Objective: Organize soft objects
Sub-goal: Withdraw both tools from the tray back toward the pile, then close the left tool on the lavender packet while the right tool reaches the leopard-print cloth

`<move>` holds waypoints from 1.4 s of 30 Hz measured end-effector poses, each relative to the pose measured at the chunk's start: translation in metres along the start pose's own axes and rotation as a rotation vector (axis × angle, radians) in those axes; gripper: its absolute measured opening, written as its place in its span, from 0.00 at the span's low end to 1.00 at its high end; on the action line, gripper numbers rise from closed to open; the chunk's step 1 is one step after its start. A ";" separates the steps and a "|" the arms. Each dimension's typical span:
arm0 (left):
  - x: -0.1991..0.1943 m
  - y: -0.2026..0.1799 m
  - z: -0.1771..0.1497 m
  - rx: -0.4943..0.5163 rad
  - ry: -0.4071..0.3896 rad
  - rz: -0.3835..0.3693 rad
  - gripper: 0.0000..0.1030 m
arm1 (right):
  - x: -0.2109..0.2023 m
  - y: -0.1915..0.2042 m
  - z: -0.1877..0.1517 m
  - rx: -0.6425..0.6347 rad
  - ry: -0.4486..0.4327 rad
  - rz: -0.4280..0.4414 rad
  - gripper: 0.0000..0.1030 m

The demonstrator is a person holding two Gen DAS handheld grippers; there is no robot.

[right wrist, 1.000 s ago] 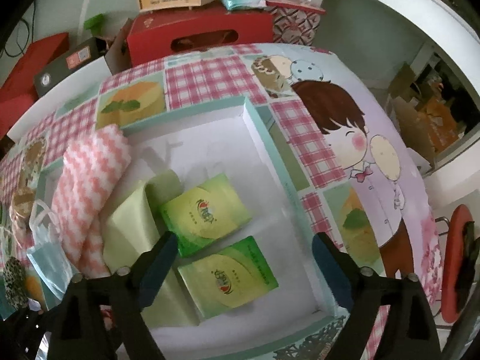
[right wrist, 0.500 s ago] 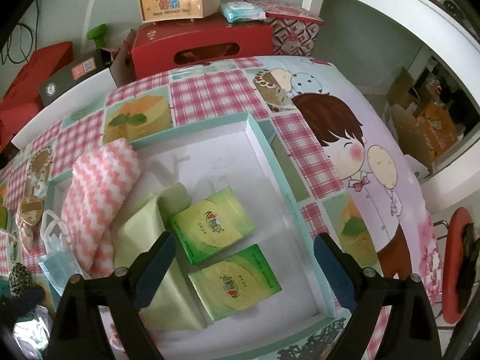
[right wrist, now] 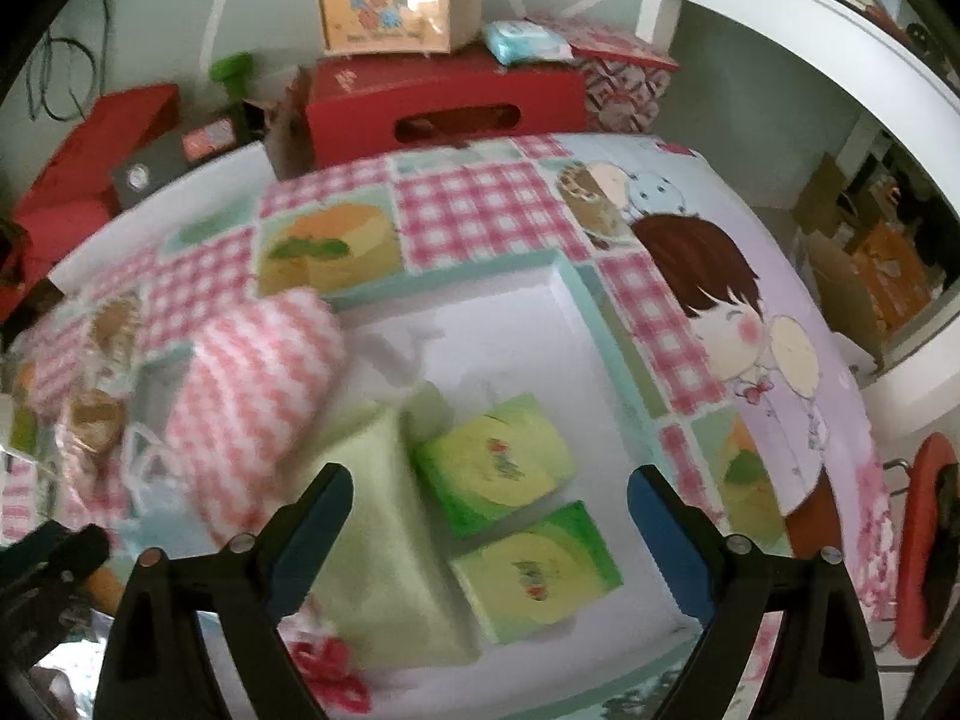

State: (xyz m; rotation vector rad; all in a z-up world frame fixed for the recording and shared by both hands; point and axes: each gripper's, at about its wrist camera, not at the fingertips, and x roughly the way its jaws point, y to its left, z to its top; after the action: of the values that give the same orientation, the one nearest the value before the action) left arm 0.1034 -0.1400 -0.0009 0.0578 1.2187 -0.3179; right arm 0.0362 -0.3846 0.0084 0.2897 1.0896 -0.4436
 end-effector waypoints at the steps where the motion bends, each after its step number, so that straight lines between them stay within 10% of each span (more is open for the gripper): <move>1: -0.001 0.005 0.000 -0.013 -0.012 0.010 0.95 | -0.001 0.002 0.001 0.003 -0.007 0.018 1.00; 21: -0.023 0.042 -0.005 -0.116 -0.088 -0.034 0.95 | -0.010 0.048 -0.012 -0.065 -0.010 0.114 1.00; 42: -0.060 0.091 -0.103 -0.143 -0.075 -0.072 0.95 | -0.042 0.098 -0.086 -0.212 -0.011 0.172 1.00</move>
State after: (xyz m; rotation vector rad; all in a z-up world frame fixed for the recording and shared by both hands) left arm 0.0159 -0.0183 0.0077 -0.1210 1.1680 -0.2919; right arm -0.0007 -0.2520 0.0094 0.1908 1.0811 -0.1740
